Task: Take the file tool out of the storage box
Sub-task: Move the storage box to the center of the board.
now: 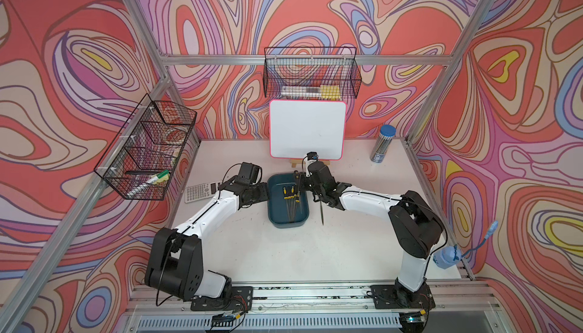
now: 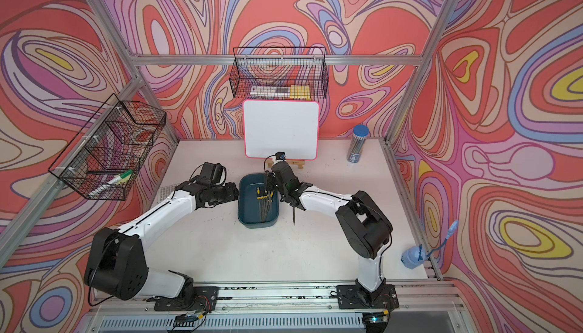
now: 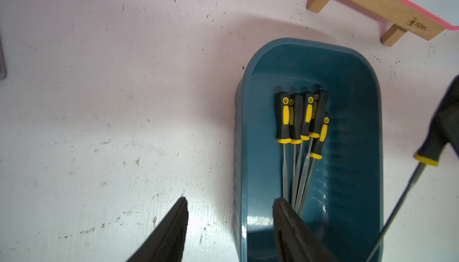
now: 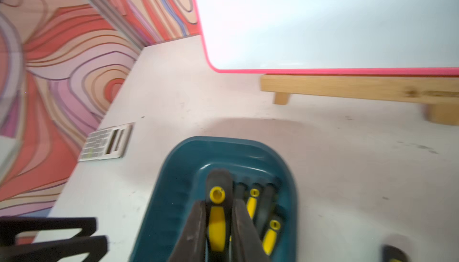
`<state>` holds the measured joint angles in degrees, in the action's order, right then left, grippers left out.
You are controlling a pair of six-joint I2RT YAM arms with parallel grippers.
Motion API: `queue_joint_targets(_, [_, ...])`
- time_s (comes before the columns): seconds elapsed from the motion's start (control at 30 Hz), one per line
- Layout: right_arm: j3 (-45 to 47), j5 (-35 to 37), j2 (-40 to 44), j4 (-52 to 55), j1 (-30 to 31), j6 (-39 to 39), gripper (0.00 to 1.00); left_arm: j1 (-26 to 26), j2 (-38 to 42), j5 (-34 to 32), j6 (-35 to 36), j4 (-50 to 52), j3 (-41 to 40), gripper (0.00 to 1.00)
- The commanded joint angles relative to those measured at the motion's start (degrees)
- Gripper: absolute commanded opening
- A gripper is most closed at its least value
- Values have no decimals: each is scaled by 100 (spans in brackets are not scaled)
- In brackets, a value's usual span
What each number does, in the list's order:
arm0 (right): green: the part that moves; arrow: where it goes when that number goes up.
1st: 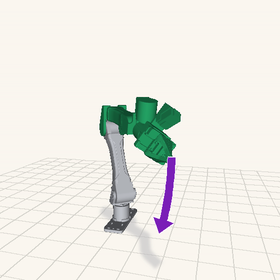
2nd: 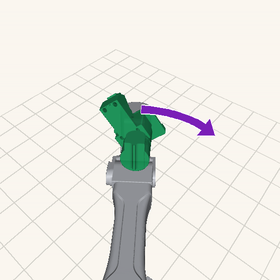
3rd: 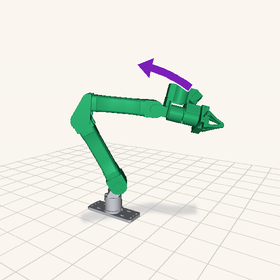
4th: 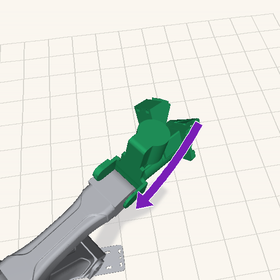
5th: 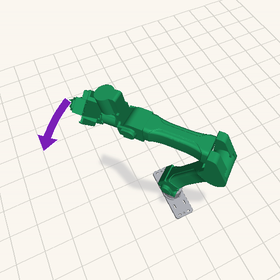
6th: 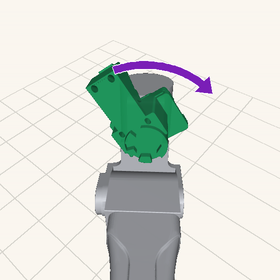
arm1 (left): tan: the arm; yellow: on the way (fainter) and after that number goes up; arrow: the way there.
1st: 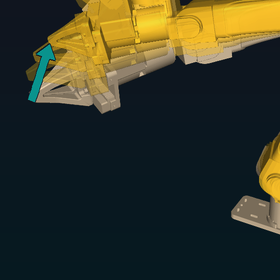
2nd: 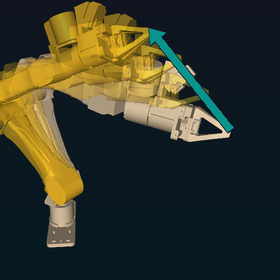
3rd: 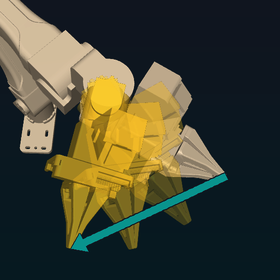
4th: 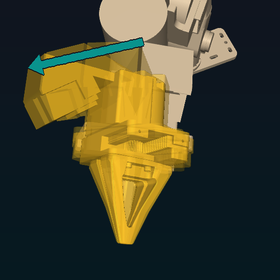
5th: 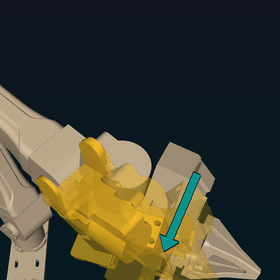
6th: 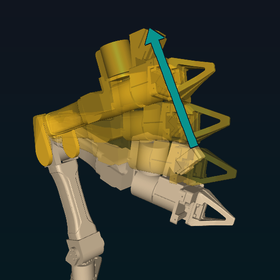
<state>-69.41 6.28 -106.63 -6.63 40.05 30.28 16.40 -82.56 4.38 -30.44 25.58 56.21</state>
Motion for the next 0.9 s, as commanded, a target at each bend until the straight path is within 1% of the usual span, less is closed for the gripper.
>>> queue_joint_targets(0.0, [235, 1124, 206, 913, -106, -481, 17, -50, -127, 61, 55, 4, 163, 59])
queue_joint_targets(0.07, [506, 1315, 355, 944, -190, -516, 17, -50, -144, 51, 80, 60, 213, 59])
queue_joint_targets(0.27, [1034, 1402, 691, 938, -531, -367, 17, -50, -179, 28, 104, 93, 259, 59])
queue_joint_targets(0.33, [1132, 1198, 780, 759, -620, -412, 17, -50, -207, 54, 99, 96, 291, 59])
queue_joint_targets(0.5, [1075, 626, 889, 457, -614, -481, 17, -50, -286, 197, 30, 49, 345, 60])
queue_joint_targets(0.63, [955, 347, 887, 307, -621, -352, 17, -34, -345, 869, -164, -65, 419, 59])
queue_joint_targets(0.73, [941, 296, 1090, 133, -621, -260, 17, 162, -465, 1201, -340, -36, 559, 60])
queue_joint_targets(0.87, [707, 516, 1398, 261, -659, -485, 17, 576, -747, 1185, -474, 104, 773, 60])
